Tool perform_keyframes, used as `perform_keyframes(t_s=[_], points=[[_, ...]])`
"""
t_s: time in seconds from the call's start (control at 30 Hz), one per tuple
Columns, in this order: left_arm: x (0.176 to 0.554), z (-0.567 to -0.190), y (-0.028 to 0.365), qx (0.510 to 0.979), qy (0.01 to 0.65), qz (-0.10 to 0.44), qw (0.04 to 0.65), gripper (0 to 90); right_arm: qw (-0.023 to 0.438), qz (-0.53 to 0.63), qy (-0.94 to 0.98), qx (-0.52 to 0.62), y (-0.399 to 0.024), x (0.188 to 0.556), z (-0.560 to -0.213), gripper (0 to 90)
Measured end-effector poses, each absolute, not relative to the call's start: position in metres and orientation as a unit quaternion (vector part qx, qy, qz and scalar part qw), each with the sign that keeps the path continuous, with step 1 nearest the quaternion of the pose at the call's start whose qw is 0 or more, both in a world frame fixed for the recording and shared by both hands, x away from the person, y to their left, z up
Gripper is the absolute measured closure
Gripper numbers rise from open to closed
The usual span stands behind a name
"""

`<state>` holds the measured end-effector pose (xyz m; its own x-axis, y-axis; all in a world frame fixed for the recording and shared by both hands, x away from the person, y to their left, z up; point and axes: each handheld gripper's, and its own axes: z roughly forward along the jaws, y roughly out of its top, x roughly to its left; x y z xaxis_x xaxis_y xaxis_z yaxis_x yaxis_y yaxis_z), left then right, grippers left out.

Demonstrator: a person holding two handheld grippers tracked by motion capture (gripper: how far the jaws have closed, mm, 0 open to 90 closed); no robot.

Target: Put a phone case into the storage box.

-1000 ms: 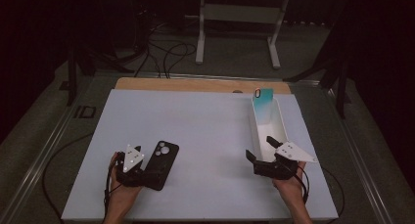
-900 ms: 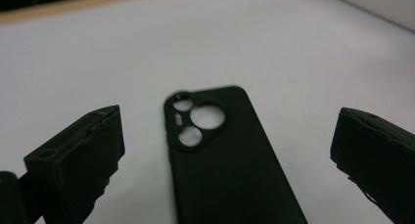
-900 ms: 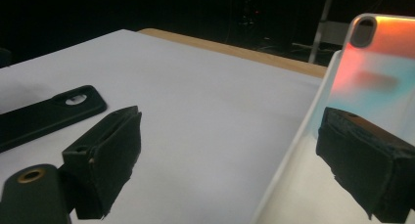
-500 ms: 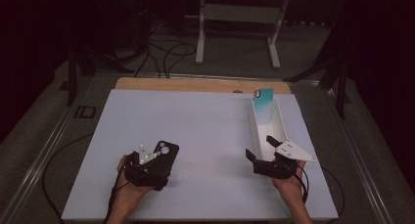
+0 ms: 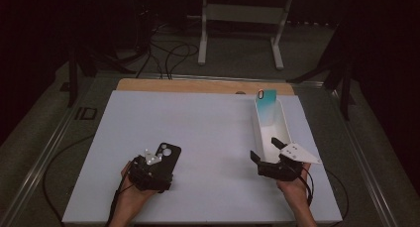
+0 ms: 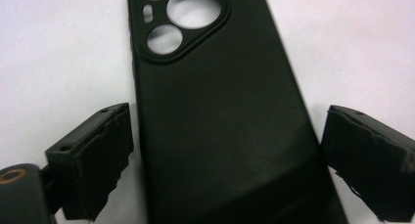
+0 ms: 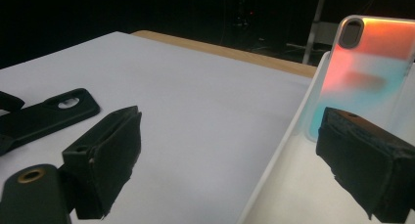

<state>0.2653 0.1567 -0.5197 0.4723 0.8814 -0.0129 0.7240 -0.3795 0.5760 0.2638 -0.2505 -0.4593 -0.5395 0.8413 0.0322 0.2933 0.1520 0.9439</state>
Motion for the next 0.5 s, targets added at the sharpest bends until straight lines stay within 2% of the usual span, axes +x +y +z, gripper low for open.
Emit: perform_keyframes(t_s=[0.5], points=[[0.2626,-0.5197,0.1588,0.822,0.488,0.145,0.256,6.6,0.268,0.512,0.712,0.399,-0.2508,0.2636,-0.4604,9.8]])
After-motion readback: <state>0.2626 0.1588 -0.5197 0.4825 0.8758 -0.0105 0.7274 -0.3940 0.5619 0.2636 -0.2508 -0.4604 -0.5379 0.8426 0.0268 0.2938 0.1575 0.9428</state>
